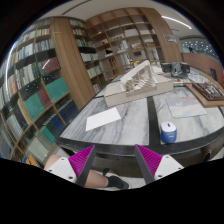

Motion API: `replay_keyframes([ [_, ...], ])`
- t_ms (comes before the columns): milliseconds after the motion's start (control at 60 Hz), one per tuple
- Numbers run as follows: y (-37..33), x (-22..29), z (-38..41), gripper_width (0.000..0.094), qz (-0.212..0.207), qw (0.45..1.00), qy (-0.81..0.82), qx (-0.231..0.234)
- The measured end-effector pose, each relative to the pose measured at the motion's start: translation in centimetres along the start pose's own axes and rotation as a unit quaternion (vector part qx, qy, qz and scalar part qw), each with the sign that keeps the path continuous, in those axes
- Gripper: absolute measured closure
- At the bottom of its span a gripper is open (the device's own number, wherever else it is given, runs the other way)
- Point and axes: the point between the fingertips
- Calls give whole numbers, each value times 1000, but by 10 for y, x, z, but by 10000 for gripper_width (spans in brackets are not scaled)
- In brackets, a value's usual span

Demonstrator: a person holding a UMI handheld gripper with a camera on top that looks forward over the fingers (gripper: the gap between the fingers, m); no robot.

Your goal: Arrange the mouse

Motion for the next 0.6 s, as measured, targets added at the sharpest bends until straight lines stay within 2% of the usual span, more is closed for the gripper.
replay_keyframes([
  [133, 12, 3, 13, 112, 0, 1000, -21, 8],
  [200, 19, 2, 5, 114, 1, 999, -34, -5],
  [367, 36, -4, -58, 114, 11, 996, -55, -67],
  [517, 50, -1, -151, 118, 9, 984, -93, -152],
  [600, 65, 2, -190, 116, 9, 979, -102, -179],
])
Point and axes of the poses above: the point between the fingertips, and its own axes, seen from behind it with the camera up: z to the left, x up, y forward, the way the camera looks, and after that the axes turned 4 degrees about -y, right-handed
